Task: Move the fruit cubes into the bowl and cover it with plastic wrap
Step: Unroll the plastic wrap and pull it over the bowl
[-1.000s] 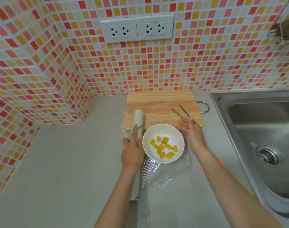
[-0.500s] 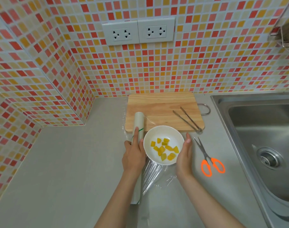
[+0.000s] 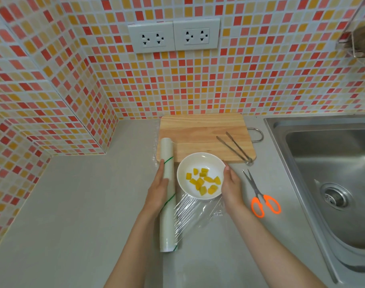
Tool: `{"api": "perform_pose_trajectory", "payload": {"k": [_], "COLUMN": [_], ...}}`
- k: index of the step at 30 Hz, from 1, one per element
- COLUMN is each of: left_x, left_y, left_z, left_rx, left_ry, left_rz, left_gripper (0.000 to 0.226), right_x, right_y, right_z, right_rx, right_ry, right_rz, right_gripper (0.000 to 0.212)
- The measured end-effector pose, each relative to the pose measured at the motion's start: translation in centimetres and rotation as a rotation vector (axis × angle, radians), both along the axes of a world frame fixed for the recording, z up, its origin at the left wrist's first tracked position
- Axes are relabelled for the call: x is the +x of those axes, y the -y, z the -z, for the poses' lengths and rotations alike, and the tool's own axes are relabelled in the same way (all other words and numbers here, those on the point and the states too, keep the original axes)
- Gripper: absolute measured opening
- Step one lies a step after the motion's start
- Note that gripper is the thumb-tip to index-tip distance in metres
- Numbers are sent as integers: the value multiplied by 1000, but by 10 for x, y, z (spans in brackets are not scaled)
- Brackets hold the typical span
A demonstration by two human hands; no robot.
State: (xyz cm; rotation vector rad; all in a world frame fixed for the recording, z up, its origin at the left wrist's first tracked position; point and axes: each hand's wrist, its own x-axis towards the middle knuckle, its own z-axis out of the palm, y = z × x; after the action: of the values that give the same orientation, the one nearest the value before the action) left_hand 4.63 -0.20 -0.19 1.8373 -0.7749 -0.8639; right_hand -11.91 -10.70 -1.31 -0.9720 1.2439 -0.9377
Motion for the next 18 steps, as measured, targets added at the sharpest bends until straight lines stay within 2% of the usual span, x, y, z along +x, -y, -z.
{"api": "perform_pose_trajectory", "payload": {"k": [4, 8, 11, 15, 18], "left_x": [7, 9, 10, 14, 14], "left_y": [-17, -24, -23, -22, -22], "left_z": [3, 7, 9, 11, 14], "left_rx": [-56, -89, -100, -94, -114], "left_ry": [-215, -286, -263, -122, -83], "left_rz": [-146, -250, -246, -287, -261], "left_gripper": [61, 62, 59, 70, 70], "right_x": [-1, -2, -2, -2, -2], "right_y": [2, 2, 3, 3, 3], "right_z": [1, 2, 2, 3, 2], "right_rx": [-24, -36, -55, -65, -75], "right_ry": [-37, -63, -83, -120, -115], "right_rz": [-23, -49, -54, -59, -53], "right_gripper": [36, 35, 36, 36, 37]}}
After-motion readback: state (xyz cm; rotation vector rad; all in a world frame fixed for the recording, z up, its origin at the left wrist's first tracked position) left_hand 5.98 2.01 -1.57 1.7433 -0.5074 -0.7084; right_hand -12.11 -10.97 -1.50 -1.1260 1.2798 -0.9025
